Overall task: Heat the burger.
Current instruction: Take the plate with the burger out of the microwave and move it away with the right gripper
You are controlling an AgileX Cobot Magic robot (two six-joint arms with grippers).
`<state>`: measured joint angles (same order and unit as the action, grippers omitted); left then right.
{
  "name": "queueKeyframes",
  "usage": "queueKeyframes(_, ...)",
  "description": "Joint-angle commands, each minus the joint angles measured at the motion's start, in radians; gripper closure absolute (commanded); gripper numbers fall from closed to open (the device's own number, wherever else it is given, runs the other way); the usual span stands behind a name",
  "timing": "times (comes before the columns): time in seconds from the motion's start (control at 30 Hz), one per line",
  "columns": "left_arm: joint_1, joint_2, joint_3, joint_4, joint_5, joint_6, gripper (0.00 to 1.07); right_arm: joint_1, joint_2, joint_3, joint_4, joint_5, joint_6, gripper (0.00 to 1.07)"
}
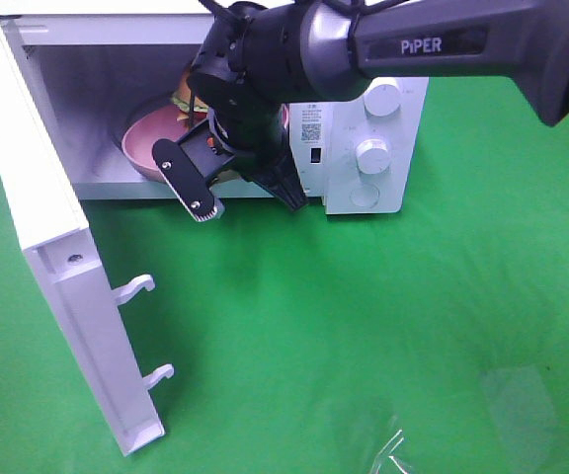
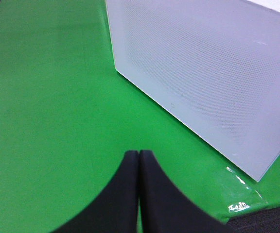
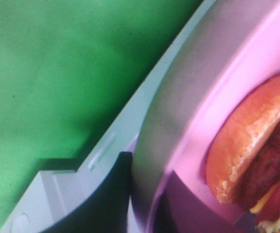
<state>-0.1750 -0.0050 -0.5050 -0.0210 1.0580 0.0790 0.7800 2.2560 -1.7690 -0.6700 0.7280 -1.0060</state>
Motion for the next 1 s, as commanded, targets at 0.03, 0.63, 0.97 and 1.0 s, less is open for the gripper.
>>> queueKeyframes(0.03, 0.002, -0.021, 0.002, -0.004, -0.015, -0.001, 1.07, -0.007, -0.042, -0.001, -0.020, 0.006, -0.022, 1.07)
queueKeyframes(0.63, 0.002, -0.021, 0.002, -0.004, -0.015, -0.001, 1.07, -0.007, -0.044, 0.000, 0.056, 0.030, -0.086, 1.07)
queueKeyframes(0.97, 0.002, -0.021, 0.002, -0.004, -0.015, -0.001, 1.07, -0.007, -0.089, 0.000, 0.158, 0.032, -0.148, 1.07)
queueKeyframes(1.0, 0.002, -0.021, 0.002, -0.004, -0.015, -0.001, 1.07, -0.007, -0.106, 0.000, 0.161, 0.037, -0.157, 1.07)
